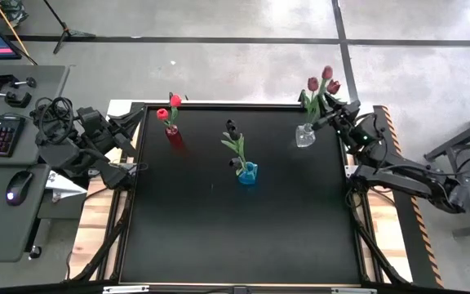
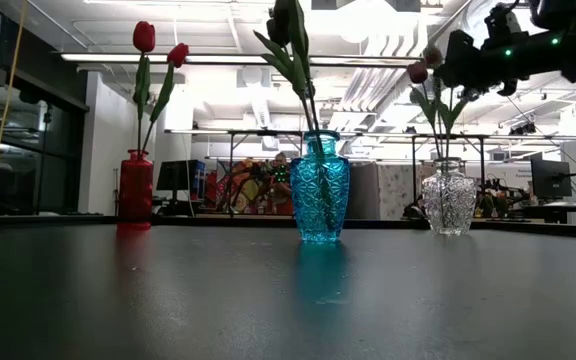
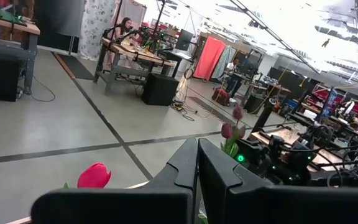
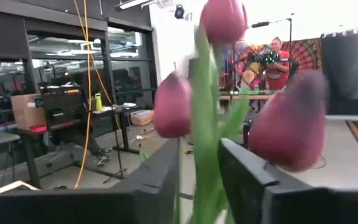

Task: Sort flowers into vase by color
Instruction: Put the red tulip into the transparent flower vase, then return to Home Position

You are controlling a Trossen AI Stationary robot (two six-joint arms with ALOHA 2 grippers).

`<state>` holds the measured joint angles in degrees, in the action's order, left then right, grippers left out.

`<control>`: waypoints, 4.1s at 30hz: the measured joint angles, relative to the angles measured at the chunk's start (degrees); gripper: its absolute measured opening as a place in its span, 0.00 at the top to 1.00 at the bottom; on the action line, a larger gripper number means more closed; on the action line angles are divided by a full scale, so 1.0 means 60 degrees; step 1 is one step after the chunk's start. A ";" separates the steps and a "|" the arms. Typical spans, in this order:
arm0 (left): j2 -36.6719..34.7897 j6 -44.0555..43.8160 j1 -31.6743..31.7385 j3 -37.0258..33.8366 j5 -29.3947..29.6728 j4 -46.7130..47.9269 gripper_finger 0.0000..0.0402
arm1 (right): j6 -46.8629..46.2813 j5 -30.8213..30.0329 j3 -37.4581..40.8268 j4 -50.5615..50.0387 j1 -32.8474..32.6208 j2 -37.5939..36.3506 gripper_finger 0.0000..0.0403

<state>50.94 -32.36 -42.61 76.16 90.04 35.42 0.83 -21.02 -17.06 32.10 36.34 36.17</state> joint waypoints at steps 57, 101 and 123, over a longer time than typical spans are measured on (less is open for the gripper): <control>-0.2292 -0.0502 0.0318 -0.6411 -0.3522 -0.2833 1.00 | -0.6395 0.3761 -0.2248 -0.8757 -0.3877 -0.1624 0.97; -0.8400 0.1915 0.5610 -1.2564 -1.0149 -0.7584 1.00 | -0.2964 0.4399 -0.0614 -0.6157 -0.6756 -0.1655 1.00; -0.8393 0.1923 0.5610 -1.2564 -1.0158 -0.7580 1.00 | -0.3647 0.5095 0.2739 -0.5020 -0.6346 -0.5213 1.00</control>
<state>0.58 -20.82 -8.95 0.78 29.09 -10.07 -21.06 9.55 -0.62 1.98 -1.74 4.89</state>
